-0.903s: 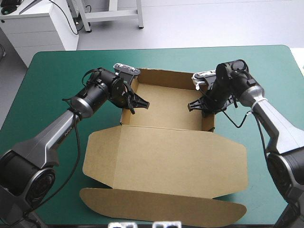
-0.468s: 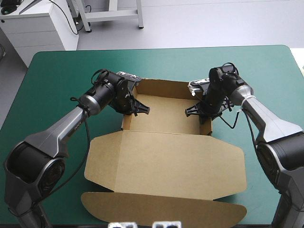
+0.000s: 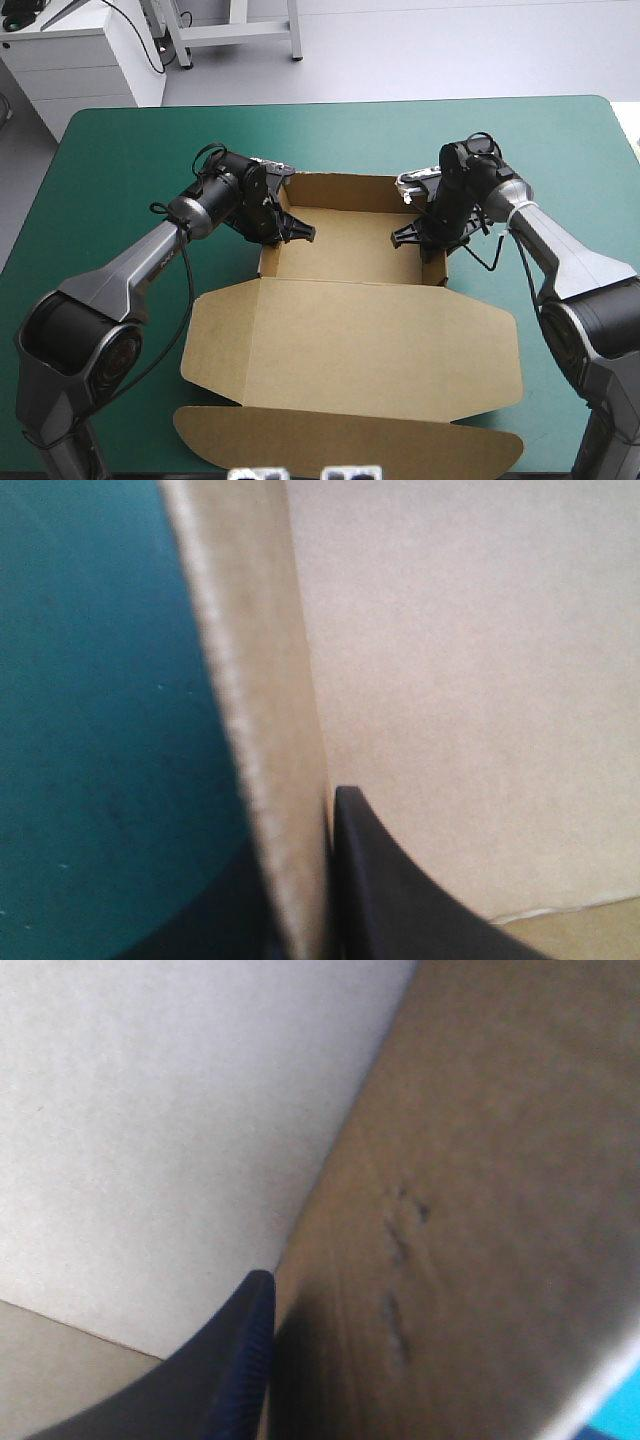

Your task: Fold the box

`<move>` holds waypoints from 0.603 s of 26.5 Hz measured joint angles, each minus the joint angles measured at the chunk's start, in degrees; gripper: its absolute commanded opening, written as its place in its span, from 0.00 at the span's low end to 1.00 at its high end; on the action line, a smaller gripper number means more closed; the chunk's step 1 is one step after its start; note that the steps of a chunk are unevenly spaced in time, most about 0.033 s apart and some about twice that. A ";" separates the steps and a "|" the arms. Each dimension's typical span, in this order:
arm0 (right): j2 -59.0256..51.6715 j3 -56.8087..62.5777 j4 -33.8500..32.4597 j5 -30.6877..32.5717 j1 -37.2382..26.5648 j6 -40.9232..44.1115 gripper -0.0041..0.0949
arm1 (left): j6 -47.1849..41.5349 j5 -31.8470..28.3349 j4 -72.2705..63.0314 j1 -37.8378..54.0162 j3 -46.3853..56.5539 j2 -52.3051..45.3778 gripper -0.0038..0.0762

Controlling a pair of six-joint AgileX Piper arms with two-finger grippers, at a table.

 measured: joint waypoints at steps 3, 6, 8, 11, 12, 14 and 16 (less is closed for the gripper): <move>0.00 -0.06 0.43 -0.55 0.00 -1.01 0.84 | 1.37 0.75 -0.77 0.00 0.00 0.00 0.39; 0.00 -0.12 0.57 -1.07 0.00 -1.41 0.89 | 2.50 1.09 -2.00 0.00 0.00 0.00 0.67; -0.17 -0.12 0.57 -1.13 0.00 -1.45 0.88 | 2.80 1.39 -2.28 -0.13 0.00 0.00 0.81; -0.81 -0.12 0.57 -1.15 0.00 -1.45 0.88 | 2.85 1.72 -2.48 -0.17 0.00 0.00 0.92; -1.12 -0.12 0.57 -1.15 0.00 -1.45 0.88 | 2.85 1.80 -2.47 -0.17 0.00 0.00 0.92; -2.29 -0.12 0.57 -1.15 0.00 -0.99 0.88 | 2.95 1.80 -2.54 -0.17 0.00 0.00 0.92; -3.84 -0.12 0.51 -1.35 0.00 0.03 0.88 | 2.99 1.73 -2.54 -0.17 0.00 -0.06 0.92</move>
